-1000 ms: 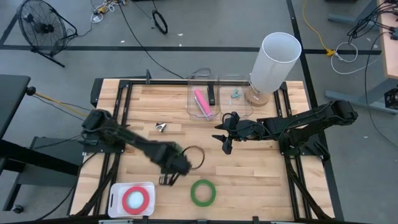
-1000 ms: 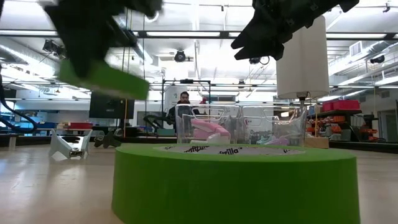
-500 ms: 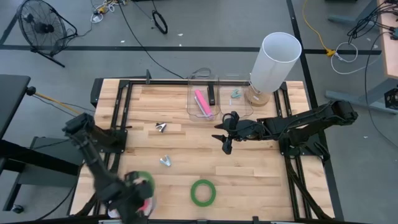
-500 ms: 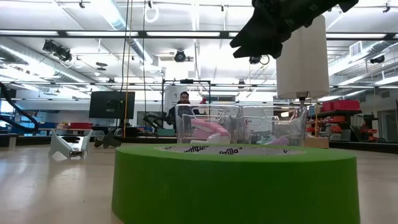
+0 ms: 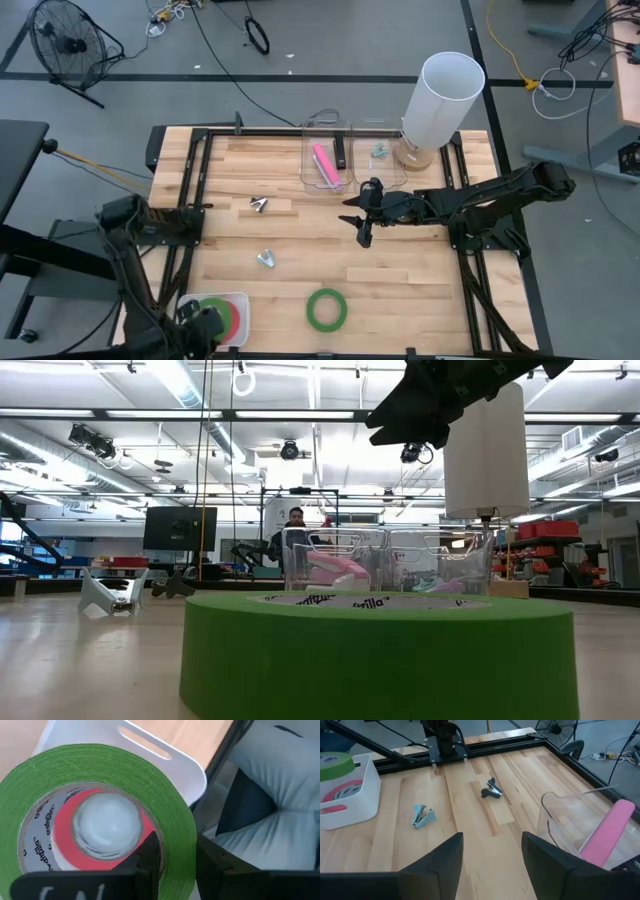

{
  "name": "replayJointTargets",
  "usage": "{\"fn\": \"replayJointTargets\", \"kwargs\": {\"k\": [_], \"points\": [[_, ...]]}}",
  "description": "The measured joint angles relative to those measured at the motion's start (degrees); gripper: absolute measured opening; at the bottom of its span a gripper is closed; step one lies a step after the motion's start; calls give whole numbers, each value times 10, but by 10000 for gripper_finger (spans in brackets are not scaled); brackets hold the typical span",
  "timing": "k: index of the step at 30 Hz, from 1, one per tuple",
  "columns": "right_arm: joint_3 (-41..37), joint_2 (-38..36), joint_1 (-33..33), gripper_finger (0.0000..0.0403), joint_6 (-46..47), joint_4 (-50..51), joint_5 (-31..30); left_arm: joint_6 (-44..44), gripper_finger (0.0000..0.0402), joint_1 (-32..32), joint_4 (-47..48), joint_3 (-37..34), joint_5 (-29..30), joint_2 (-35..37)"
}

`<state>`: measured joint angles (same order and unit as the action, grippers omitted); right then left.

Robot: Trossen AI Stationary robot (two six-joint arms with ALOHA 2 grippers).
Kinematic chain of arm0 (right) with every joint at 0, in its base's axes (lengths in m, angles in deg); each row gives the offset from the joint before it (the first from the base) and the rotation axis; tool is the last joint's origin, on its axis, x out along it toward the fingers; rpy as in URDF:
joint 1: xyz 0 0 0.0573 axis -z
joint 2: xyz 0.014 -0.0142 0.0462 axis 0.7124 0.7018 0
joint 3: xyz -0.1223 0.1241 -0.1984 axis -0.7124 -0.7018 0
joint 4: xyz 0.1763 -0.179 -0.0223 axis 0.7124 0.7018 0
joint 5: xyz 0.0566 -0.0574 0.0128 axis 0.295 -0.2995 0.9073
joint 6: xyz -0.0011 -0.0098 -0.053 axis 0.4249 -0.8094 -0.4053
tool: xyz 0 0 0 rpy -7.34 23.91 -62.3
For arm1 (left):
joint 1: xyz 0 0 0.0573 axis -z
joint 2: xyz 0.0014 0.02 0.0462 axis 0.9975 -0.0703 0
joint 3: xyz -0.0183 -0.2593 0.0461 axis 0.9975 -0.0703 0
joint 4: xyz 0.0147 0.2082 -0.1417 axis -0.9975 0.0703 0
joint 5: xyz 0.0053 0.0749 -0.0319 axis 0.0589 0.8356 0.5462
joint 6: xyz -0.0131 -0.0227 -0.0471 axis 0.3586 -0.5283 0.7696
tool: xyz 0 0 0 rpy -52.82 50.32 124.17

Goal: Pick and place Stapler, Stapler remover, tape
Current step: Put the top green tape into the white bin

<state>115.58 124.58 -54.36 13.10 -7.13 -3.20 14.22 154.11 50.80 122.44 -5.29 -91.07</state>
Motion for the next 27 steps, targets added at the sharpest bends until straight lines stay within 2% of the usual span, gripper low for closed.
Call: {"fn": "replayJointTargets", "kwargs": {"k": [11, 24, 27], "points": [[0, 0, 0, 201, 0, 1, 0, -5, 84, -12, 1, 0, -18, -22], [0, 0, 0, 201, -2, 2, 0, 1, 86, -13, -21, -35, -28, -25], [0, 0, 0, 201, -1, 2, 0, 2, 125, -13, -20, -35, -25, -25]]}}
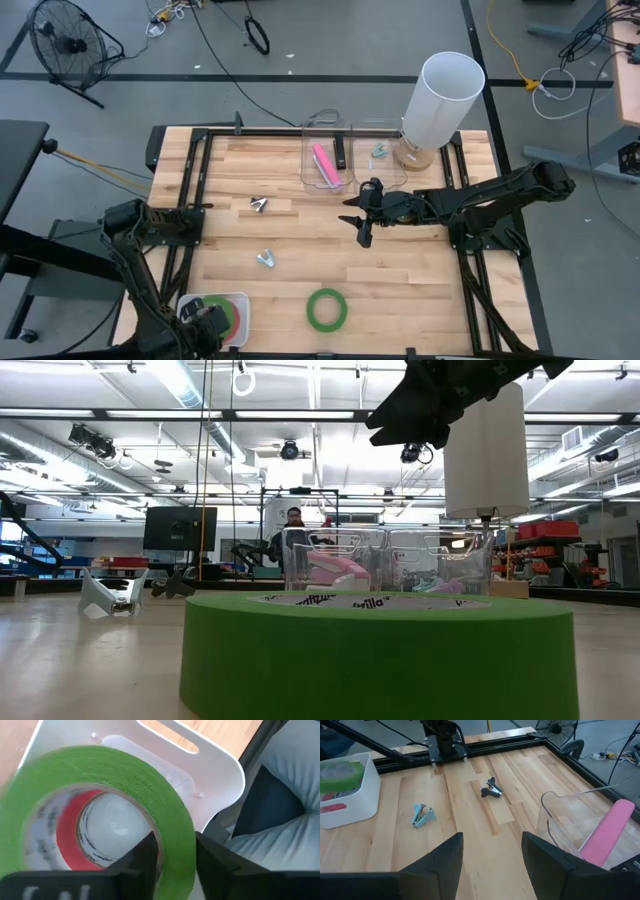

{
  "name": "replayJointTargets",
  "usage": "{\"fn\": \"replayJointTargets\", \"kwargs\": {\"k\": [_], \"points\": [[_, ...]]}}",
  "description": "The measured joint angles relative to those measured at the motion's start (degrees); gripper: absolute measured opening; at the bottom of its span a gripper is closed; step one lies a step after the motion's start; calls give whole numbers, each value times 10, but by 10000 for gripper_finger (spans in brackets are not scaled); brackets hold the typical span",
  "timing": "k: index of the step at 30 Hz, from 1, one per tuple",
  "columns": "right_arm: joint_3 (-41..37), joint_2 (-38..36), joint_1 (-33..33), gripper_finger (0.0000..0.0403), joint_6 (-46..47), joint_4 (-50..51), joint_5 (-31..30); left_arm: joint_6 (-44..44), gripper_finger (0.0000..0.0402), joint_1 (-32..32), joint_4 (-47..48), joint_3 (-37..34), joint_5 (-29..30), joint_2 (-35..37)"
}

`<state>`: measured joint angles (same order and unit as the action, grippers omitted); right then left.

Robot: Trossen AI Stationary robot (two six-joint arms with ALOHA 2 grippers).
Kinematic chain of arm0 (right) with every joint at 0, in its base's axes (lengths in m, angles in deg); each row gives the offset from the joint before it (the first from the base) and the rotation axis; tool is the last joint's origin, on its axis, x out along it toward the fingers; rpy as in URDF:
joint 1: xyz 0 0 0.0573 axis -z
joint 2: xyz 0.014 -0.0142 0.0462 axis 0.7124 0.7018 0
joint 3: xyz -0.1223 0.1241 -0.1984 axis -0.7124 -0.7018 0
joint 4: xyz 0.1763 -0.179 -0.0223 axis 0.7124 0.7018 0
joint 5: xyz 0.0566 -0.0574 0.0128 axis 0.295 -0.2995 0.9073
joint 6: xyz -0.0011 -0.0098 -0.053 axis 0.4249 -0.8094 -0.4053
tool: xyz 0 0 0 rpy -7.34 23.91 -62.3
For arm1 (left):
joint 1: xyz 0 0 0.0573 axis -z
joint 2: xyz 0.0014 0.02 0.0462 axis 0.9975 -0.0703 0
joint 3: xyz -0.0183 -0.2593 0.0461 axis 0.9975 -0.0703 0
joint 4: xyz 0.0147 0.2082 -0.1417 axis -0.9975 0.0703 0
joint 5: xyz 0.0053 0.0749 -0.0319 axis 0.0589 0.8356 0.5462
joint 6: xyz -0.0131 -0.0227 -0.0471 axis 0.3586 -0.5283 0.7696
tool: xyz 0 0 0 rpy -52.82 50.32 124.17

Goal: Pick and place Stapler, Stapler remover, tape
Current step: Put the top green tape into the white bin, then put the black staple remover into the right transparent bin

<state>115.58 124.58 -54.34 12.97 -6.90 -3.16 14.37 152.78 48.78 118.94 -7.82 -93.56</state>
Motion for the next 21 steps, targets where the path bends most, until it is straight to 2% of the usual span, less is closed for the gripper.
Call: {"fn": "replayJointTargets", "kwargs": {"k": [3, 7, 14, 21], "points": [[0, 0, 0, 201, 0, 0, 0, 0, 168, 0, 1, 0, 2, 0], [0, 0, 0, 201, 1, 0, 0, 0, 189, -1, 6, 0, 10, 0], [0, 0, 0, 201, 1, 0, 0, -33, 171, -7, 12, 0, 12, 1], [0, 0, 0, 201, 1, 0, 0, -84, 142, -44, 20, 0, -3, 4]]}}
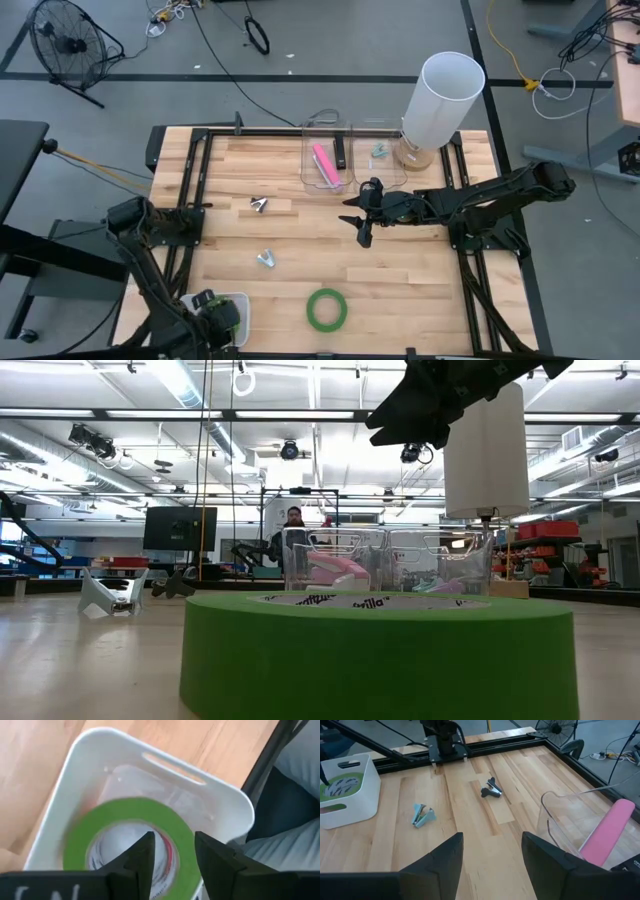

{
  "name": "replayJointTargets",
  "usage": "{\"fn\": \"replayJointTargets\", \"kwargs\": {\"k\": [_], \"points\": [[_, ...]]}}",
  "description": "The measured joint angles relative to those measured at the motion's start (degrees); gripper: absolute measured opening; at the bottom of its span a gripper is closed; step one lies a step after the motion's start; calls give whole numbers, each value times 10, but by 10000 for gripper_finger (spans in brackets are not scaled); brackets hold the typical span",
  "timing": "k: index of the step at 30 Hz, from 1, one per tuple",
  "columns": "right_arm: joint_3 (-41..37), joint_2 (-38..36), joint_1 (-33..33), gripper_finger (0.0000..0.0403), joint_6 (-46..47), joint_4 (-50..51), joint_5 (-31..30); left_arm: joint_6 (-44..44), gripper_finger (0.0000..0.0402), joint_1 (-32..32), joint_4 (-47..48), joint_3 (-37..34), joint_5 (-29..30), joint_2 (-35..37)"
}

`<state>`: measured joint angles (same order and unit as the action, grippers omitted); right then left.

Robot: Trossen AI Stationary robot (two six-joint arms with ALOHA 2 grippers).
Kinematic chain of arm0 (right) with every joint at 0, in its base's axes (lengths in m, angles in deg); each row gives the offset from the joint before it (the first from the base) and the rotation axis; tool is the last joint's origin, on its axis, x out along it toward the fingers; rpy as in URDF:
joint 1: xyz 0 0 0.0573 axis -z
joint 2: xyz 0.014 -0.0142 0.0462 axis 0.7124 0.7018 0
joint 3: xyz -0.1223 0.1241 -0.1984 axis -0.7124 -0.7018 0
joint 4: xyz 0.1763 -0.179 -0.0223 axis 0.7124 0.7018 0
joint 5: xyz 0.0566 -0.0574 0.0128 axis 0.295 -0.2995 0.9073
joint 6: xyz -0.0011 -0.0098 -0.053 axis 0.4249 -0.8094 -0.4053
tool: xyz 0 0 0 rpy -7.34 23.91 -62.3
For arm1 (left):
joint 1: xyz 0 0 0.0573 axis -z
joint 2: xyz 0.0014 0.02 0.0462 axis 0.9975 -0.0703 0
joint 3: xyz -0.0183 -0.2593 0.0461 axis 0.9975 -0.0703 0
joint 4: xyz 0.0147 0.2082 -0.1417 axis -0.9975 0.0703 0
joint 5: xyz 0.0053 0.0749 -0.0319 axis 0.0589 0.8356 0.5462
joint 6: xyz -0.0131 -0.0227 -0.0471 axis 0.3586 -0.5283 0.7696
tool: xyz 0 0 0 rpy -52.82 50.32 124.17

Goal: Pick and place Stapler, Stapler remover, tape
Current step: Put the black staple remover into the right transparent bin

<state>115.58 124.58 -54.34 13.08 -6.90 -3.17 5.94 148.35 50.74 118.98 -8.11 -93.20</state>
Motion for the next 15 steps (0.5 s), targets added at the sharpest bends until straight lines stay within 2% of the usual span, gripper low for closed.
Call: {"fn": "replayJointTargets", "kwargs": {"k": [4, 12, 15], "points": [[0, 0, 0, 201, 0, 0, 0, -48, 127, -30, 24, 1, 3, 6], [0, 0, 0, 201, 0, 0, 0, -83, 100, -117, 180, 1, 8, 7], [0, 0, 0, 201, 0, 0, 0, -138, 92, -146, 215, 1, 42, 7]]}}
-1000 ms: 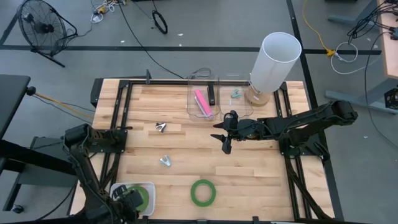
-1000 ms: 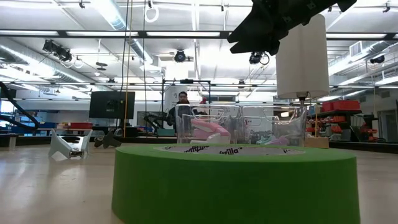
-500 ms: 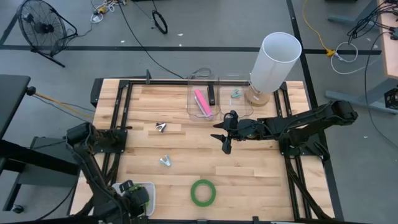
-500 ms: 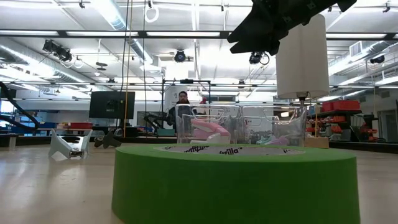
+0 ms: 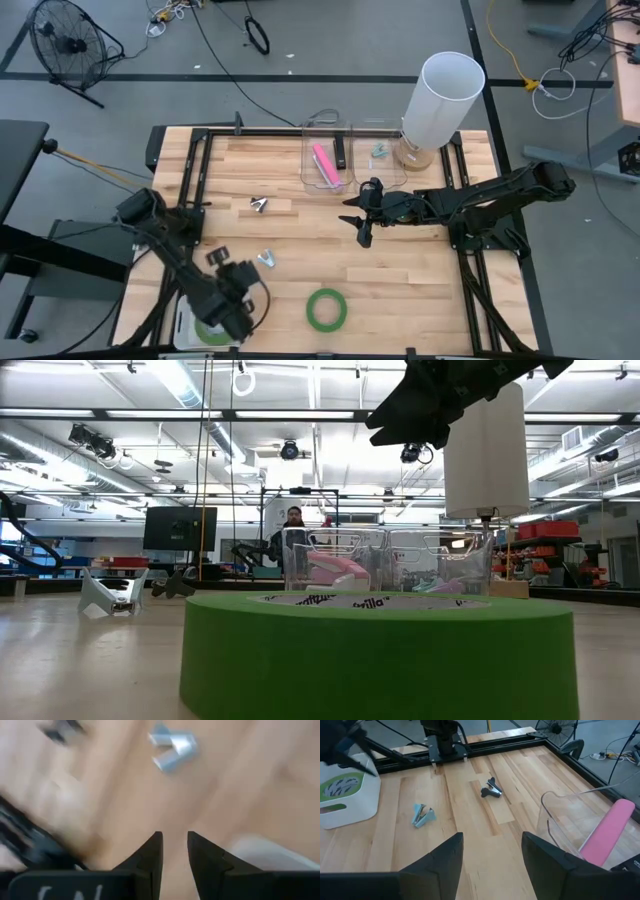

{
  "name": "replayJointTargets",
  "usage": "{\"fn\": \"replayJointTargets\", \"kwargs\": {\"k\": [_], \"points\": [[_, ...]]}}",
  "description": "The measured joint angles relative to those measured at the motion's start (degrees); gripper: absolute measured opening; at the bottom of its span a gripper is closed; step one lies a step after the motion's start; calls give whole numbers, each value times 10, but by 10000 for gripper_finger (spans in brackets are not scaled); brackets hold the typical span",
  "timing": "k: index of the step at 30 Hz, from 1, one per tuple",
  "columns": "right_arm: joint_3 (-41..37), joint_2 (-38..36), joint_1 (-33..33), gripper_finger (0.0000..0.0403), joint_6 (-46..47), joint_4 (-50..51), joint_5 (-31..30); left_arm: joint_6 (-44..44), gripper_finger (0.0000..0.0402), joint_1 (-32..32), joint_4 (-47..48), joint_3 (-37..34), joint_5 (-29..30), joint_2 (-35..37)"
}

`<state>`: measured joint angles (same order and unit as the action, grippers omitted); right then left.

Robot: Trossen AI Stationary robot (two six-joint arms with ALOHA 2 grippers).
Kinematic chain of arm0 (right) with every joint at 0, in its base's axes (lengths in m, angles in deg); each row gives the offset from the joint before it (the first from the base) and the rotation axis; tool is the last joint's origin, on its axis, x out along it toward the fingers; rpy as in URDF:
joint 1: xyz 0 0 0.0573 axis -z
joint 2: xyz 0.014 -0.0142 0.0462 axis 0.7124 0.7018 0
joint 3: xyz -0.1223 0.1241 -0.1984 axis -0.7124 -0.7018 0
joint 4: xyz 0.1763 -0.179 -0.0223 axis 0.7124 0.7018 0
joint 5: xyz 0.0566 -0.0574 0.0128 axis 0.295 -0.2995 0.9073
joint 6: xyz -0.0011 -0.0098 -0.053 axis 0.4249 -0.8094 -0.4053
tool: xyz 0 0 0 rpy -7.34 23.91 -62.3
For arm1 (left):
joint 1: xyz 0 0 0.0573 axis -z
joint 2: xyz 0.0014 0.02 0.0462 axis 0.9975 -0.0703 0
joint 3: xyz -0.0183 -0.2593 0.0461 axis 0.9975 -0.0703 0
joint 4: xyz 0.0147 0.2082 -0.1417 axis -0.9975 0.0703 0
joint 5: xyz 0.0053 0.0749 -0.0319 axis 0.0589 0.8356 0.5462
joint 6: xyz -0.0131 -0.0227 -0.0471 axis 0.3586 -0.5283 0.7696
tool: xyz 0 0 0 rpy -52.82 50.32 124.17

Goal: Pick and place Stapler, Stapler remover, tape
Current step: Put the black staple remover into the right transparent bin

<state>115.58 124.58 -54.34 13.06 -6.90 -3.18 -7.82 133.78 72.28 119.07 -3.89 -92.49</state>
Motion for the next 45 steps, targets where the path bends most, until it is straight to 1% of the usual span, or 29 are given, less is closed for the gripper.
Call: {"fn": "replayJointTargets", "kwargs": {"k": [4, 8, 11, 13, 18, 20, 23, 27, 30, 33, 37, 40, 42, 45], "points": [[0, 0, 0, 201, 0, 0, 0, -50, 82, -34, 39, 0, 83, 0], [0, 0, 0, 201, 0, 2, 2, -79, 67, -64, 89, 0, 117, 0], [0, 0, -1, 201, 1, 9, 2, -124, 54, -85, 84, -5, 154, 6], [0, 0, -1, 201, 1, 14, 2, -129, 45, -98, 87, -12, 182, 21], [0, 0, -2, 201, 5, 19, 6, -116, 20, -139, 84, -94, 211, 93], [0, 0, -2, 201, 9, 20, 14, -95, 11, -151, 77, -144, 209, 135], [0, 0, -2, 201, 16, 23, 22, -91, 4, -175, 10, -223, 209, 207], [0, 0, -2, 201, 16, 23, 27, -86, 9, -213, -79, -319, 209, 309], [0, 0, -2, 201, 18, 22, 26, -63, 12, -253, -130, -376, 213, 373], [0, 0, -2, 201, 17, 22, 27, -66, 9, -296, -193, -422, 211, 421], [0, 0, -2, 201, 17, 22, 26, -107, 4, -358, -250, -464, 205, 455], [0, 0, -2, 201, 17, 22, 26, -150, 5, -410, -306, -487, 168, 464], [0, 0, -2, 201, 17, 21, 26, -196, 7, -444, -358, -503, 123, 464], [0, 0, -2, 201, 17, 21, 26, -265, 7, -490, -470, -528, 46, 464]]}}
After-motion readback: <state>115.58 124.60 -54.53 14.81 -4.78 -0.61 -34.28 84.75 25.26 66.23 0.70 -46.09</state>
